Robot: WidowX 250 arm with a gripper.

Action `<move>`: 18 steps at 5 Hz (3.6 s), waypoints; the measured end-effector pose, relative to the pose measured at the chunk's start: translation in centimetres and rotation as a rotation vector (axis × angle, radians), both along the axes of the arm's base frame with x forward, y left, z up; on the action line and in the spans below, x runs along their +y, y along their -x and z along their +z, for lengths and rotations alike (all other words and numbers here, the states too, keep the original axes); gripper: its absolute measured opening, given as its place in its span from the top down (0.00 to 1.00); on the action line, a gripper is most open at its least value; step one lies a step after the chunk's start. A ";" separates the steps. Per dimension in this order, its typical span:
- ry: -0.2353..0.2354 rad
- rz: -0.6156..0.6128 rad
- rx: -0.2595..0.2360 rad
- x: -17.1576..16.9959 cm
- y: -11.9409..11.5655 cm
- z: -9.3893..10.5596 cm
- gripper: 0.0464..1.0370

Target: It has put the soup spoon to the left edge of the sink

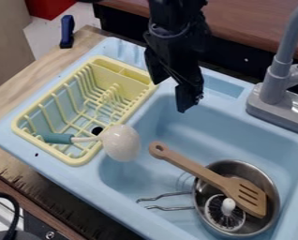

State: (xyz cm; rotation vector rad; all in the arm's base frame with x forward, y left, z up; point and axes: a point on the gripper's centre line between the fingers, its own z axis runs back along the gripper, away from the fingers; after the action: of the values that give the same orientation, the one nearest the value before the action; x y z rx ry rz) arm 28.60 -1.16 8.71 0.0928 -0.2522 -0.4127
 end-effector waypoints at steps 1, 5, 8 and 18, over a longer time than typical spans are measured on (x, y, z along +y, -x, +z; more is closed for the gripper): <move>-0.001 -0.011 0.031 -0.1 0.4 -0.7 0.04; -0.053 -0.534 0.083 2.4 1.8 0.2 0.04; -0.140 -0.737 0.064 7.5 2.5 2.1 0.04; -0.212 -1.066 0.286 10.3 8.4 -4.6 0.04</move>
State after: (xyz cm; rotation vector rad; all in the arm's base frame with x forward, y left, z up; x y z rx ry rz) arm 20.17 9.13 4.08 0.1001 0.0510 -1.5010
